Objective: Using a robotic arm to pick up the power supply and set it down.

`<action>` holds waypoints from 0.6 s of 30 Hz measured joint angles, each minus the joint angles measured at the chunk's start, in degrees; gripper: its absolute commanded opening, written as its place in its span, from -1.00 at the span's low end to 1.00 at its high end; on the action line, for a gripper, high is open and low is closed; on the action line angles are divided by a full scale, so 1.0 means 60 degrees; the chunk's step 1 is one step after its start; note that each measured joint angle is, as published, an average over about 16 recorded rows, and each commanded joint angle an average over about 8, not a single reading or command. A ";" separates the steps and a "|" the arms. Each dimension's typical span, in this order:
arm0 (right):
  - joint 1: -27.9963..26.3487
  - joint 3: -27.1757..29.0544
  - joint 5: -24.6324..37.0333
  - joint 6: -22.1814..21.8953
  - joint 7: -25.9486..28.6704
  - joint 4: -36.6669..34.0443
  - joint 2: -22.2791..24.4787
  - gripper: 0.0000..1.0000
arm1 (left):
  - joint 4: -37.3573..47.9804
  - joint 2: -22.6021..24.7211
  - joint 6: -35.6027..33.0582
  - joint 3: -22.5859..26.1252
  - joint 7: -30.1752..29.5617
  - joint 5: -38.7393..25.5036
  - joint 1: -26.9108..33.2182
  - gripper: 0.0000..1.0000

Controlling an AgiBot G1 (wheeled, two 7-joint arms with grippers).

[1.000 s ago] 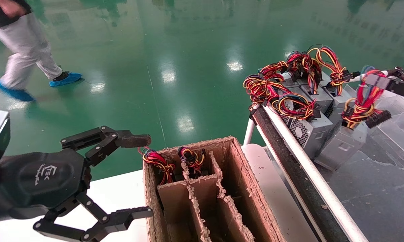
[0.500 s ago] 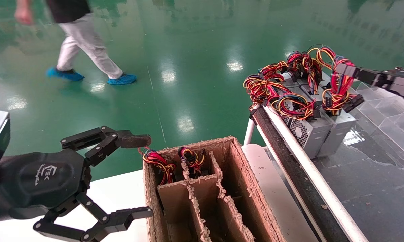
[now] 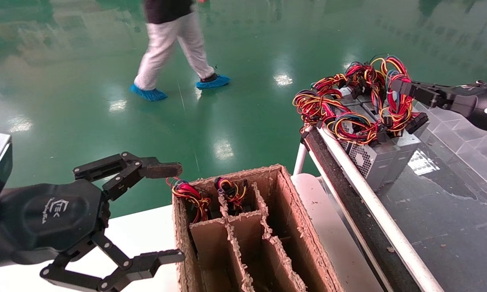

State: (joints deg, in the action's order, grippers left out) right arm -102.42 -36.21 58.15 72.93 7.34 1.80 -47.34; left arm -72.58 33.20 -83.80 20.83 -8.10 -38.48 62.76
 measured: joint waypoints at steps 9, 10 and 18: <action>-0.0036 0.0019 -0.0027 0.0250 -0.0180 -0.0074 0.0042 1.00 | 0.0000 0.0000 0.0000 0.0001 0.0000 0.0001 0.0000 1.00; -0.0041 0.0022 -0.0032 0.0278 -0.0189 -0.0084 0.0052 1.00 | 0.0000 0.0000 0.0000 0.0001 0.0000 0.0001 0.0000 1.00; -0.0088 0.0036 -0.0052 0.0447 -0.0244 -0.0155 0.0156 1.00 | 0.0000 -0.0001 0.0001 0.0002 0.0001 0.0001 0.0000 1.00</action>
State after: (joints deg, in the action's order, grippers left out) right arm -102.95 -36.00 57.84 75.61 5.88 0.87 -46.40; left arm -72.58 33.19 -83.79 20.84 -8.10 -38.48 62.77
